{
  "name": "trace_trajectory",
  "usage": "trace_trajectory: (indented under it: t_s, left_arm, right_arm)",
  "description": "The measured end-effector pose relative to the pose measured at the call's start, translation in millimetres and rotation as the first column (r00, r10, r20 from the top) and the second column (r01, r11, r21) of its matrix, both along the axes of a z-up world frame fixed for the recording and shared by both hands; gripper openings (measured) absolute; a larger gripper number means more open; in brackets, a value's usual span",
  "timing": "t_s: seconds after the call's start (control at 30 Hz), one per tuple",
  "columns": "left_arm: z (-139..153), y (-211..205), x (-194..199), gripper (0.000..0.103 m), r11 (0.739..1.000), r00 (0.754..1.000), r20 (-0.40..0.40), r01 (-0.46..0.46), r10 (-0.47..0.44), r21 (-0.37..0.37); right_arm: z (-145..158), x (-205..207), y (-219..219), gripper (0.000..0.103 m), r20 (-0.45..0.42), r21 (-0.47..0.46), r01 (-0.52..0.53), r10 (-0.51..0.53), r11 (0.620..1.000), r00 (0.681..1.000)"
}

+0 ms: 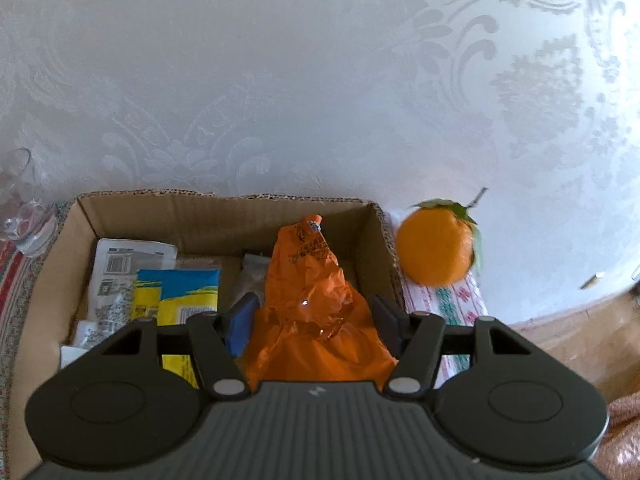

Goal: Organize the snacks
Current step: 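Drop the orange bag into the box with the left gripper while the right moves to the round cake packet, then grasp the orange square packet with the left gripper while the right lowers onto the cake packet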

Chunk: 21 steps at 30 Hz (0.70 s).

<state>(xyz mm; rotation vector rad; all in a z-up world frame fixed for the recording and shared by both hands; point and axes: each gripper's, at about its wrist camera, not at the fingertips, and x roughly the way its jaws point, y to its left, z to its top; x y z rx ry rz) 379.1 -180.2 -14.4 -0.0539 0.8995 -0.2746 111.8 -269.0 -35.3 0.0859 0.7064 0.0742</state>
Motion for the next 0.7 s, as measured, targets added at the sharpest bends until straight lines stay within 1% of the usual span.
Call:
trace_trajectory:
  t_s: [0.1, 0.17, 0.27, 0.37, 0.53, 0.6, 0.63, 0.7]
  left_arm:
    - [-2.5, -3.7, 3.0, 0.065, 1.0, 1.0, -0.015, 0.006, -0.006, 0.012]
    - [2.3, -3.6, -3.2, 0.074, 1.0, 1.0, -0.001, 0.024, -0.024, 0.017]
    - [13.8, -2.1, -15.9, 0.081, 0.999, 0.999, 0.021, 0.047, -0.048, 0.023]
    - [28.0, 2.3, -32.8, 0.082, 0.997, 0.996, 0.047, 0.075, -0.076, 0.029]
    - [48.2, 25.0, -63.5, 0.083, 0.994, 0.99, 0.094, 0.104, -0.106, 0.026]
    - [53.6, 35.2, -79.2, 0.088, 0.992, 0.984, 0.127, 0.117, -0.122, 0.046]
    - [55.5, 40.4, -87.1, 0.093, 0.991, 0.982, 0.137, 0.12, -0.127, 0.059]
    - [58.0, 53.6, -104.9, 0.093, 0.99, 0.978, 0.163, 0.123, -0.133, 0.067]
  right_arm:
    - [0.9, -1.6, -1.5, 0.103, 0.004, -0.001, 0.001, -0.001, 1.0, 1.0]
    - [1.6, -2.0, -1.8, 0.103, 0.007, -0.004, 0.003, -0.003, 1.0, 1.0]
    - [2.3, -2.2, 0.4, 0.103, 0.006, -0.002, -0.001, 0.001, 1.0, 1.0]
    - [4.6, -4.4, 4.3, 0.103, 0.007, -0.009, -0.01, 0.01, 1.0, 1.0]
    - [9.9, -9.8, 9.2, 0.103, 0.021, -0.019, -0.015, 0.016, 1.0, 1.0]
    - [11.5, -10.6, 10.8, 0.103, 0.025, -0.033, -0.014, 0.014, 0.999, 1.0]
    - [12.3, -11.2, 11.6, 0.103, 0.027, -0.04, -0.01, 0.011, 0.999, 1.0]
    - [13.8, -13.2, 12.4, 0.103, 0.031, -0.046, -0.009, 0.01, 0.999, 0.999]
